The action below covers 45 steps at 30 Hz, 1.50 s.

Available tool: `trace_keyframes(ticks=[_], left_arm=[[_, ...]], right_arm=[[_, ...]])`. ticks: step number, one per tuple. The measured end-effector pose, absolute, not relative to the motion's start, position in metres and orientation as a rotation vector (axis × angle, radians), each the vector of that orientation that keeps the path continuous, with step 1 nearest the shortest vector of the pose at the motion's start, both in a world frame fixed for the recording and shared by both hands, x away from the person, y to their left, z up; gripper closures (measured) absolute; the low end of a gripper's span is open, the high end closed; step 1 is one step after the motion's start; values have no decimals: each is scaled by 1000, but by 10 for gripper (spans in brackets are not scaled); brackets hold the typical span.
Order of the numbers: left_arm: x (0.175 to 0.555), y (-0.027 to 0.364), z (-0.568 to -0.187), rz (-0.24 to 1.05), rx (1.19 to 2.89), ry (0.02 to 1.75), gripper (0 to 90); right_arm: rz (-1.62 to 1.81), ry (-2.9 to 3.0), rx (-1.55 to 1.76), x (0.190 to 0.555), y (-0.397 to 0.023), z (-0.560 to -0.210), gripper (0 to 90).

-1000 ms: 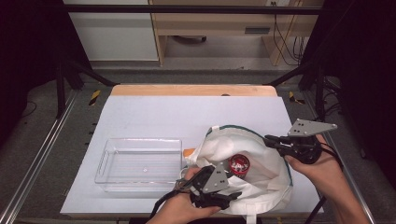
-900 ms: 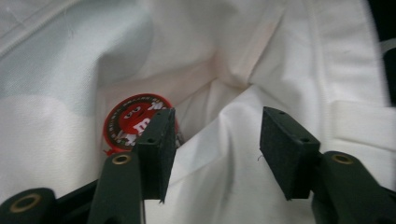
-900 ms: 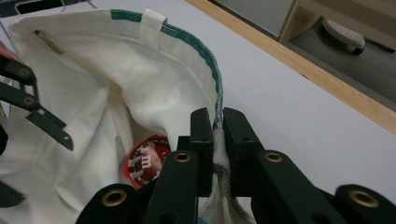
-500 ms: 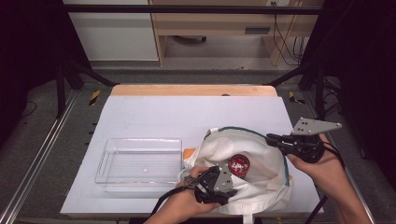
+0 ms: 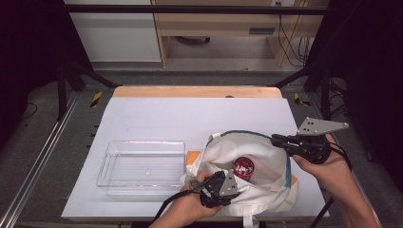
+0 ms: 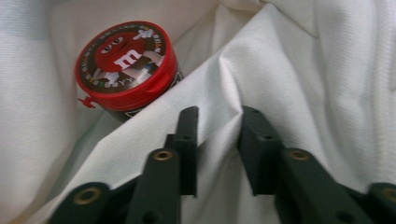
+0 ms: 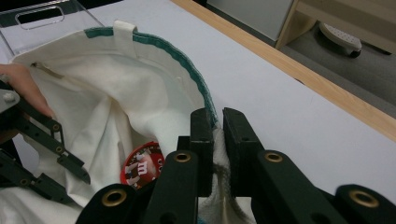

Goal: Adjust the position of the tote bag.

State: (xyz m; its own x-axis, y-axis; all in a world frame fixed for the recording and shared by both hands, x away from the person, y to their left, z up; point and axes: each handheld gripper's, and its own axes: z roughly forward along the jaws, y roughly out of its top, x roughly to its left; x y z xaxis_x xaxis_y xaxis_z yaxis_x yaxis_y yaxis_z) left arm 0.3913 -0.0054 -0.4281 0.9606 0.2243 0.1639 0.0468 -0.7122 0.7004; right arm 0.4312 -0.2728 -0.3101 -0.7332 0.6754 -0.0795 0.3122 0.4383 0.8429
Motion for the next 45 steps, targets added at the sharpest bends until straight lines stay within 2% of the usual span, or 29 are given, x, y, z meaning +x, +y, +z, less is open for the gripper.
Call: trace_keyframes(ticks=[3,7,17,33,45], left_arm=[[391,-6,-429,317,2359,208,837],[387,-3,-427,337,2299,236,866],[368,1,-425,395,2161,256,874],[365,-1,-433,430,2210,241,876],[370,-5,-440,419,2236,255,876]], right_arm=[[1217,2287,835,431,-273,-310,833],[1214,2288,835,431,-274,-310,833],[1208,2274,903,441,-285,-327,833],[1073,2263,966,486,-284,-345,836],[1007,2278,1045,516,-279,-374,837]])
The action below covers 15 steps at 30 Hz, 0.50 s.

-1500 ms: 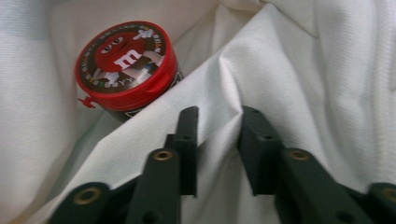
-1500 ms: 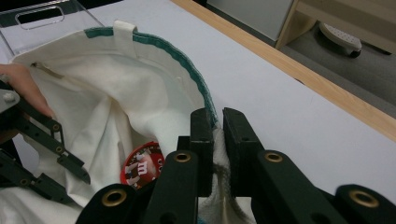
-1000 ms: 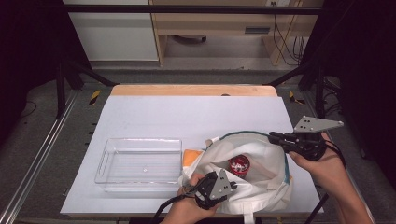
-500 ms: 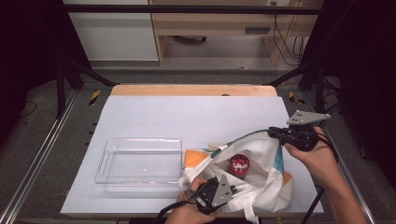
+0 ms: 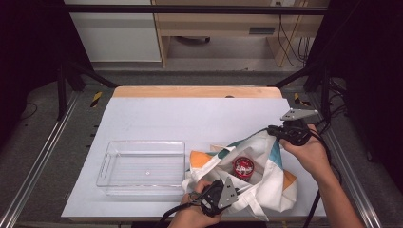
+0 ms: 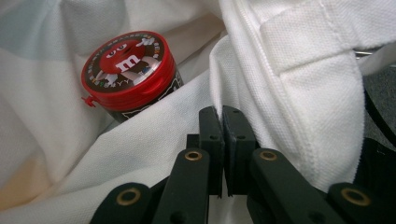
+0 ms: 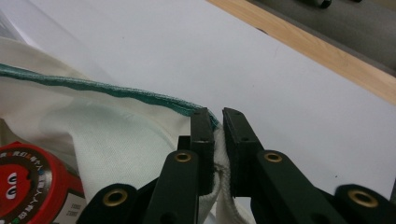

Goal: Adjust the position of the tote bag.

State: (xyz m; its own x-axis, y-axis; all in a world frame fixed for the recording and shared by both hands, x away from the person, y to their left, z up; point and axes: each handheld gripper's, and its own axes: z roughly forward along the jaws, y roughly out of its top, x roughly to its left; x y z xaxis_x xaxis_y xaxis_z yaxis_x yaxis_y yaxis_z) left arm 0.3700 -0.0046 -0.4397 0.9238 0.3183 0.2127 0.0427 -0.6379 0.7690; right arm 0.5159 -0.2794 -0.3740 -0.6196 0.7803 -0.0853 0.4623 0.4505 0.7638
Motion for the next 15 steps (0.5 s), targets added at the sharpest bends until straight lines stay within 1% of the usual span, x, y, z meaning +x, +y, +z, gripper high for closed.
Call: trace_keyframes(ticks=[4,12,15], left_arm=[[372,-5,-442,390,2248,288,876],[372,-5,-448,388,2255,295,876],[373,-5,-450,355,2242,322,877]], right_arm=[[987,2285,1066,521,-278,-382,837],[965,2288,1096,528,-276,-395,837],[938,2285,1111,530,-275,-399,837]])
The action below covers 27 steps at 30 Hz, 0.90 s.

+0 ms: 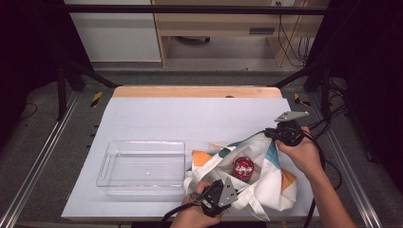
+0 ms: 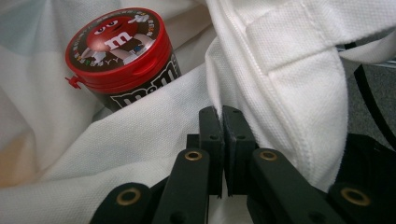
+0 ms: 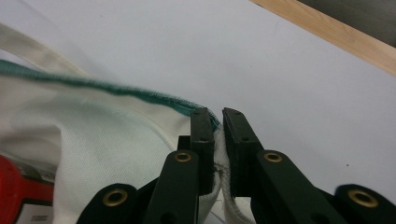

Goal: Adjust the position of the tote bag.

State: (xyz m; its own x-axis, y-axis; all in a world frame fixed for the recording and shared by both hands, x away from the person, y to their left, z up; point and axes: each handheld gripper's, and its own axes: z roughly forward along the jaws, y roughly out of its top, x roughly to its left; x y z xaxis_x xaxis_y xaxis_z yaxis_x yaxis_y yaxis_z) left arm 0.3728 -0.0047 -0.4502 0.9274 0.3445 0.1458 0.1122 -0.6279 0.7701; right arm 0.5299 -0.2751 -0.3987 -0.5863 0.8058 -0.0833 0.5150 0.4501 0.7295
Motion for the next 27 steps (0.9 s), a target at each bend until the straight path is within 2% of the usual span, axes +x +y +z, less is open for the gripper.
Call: trace_keyframes(ticks=[3,27], left_arm=[[374,-3,-454,327,2233,339,877],[364,-5,-461,353,2260,320,879]], right_arm=[[928,2284,1121,532,-277,-402,837],[861,2251,1164,540,-273,-406,835]])
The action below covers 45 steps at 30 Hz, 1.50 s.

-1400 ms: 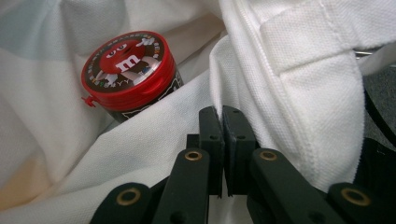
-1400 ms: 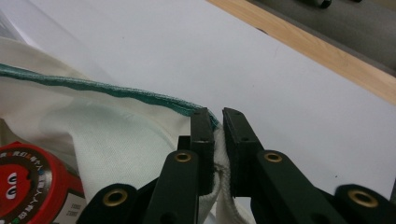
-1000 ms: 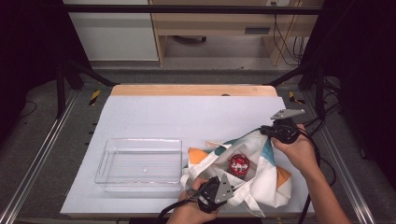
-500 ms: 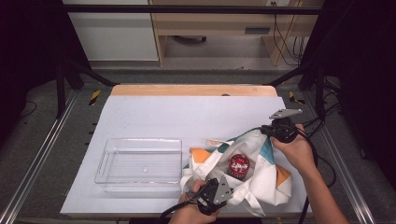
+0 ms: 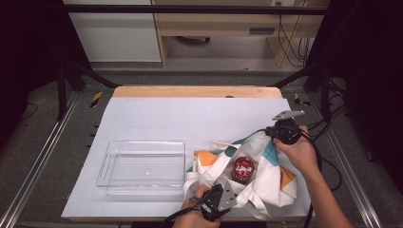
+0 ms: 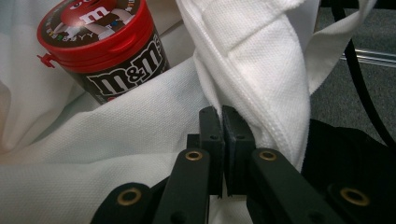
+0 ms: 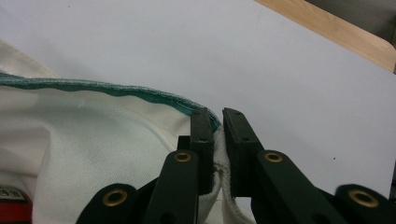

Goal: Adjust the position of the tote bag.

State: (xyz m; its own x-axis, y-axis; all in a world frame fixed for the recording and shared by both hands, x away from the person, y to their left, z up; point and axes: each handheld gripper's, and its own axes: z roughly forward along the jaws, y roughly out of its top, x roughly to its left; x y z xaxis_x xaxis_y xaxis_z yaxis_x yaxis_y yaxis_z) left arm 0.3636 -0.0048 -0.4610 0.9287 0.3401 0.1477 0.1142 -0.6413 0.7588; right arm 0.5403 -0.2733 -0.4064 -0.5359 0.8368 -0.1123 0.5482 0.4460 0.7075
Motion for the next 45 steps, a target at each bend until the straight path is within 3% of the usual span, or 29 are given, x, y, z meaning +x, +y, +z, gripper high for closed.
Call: trace_keyframes(ticks=[7,13,20,26,36,45], left_arm=[[364,-5,-457,380,2233,329,847],[364,-2,-439,422,2176,350,665],[363,3,-410,446,2115,365,591],[364,6,-384,459,2048,382,545],[383,31,-356,571,1991,480,498],[410,38,-372,583,2103,579,426]], right_arm=[[896,2241,1164,534,-269,-402,790],[984,2174,1157,513,-267,-380,540],[1028,2089,1128,482,-259,-346,360],[1019,2086,1097,457,-247,-333,350],[963,2052,1146,429,-241,-342,338],[951,2038,1218,417,-238,-361,264]])
